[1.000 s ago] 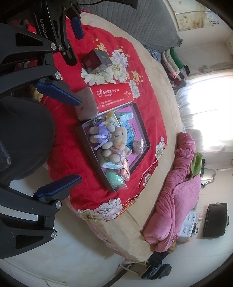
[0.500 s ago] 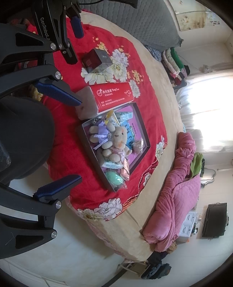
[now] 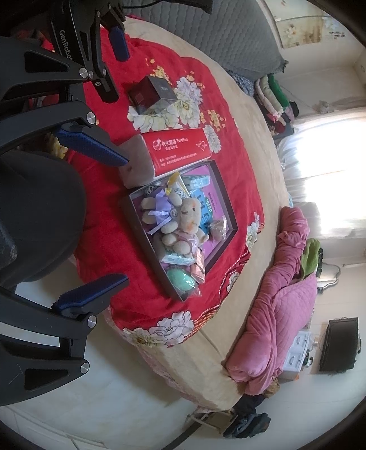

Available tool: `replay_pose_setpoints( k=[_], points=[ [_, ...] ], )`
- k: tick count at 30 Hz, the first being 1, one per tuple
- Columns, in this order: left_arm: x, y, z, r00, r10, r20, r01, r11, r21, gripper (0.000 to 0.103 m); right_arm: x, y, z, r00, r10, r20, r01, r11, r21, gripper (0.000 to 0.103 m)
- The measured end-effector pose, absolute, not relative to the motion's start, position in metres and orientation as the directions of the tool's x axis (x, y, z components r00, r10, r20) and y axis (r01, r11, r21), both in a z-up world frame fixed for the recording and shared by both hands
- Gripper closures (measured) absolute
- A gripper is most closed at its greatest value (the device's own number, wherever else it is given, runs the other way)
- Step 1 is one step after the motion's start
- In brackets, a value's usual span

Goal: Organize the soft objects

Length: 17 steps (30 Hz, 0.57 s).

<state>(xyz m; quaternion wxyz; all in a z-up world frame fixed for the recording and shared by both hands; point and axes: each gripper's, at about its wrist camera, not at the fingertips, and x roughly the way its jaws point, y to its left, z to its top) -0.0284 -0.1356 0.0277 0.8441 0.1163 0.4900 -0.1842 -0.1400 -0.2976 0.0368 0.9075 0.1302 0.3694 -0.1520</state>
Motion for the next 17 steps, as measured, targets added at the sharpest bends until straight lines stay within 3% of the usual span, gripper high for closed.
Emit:
replay_pose_setpoints(
  k=[17],
  points=[
    [-0.0286, -0.1377, 0.0239, 0.449, -0.184, -0.874, 0.426, 0.904, 0.029, 0.019, -0.1377, -0.2978, 0.0338, 0.681, -0.174, -0.711, 0.375, 0.917, 0.135, 0.024]
  ],
)
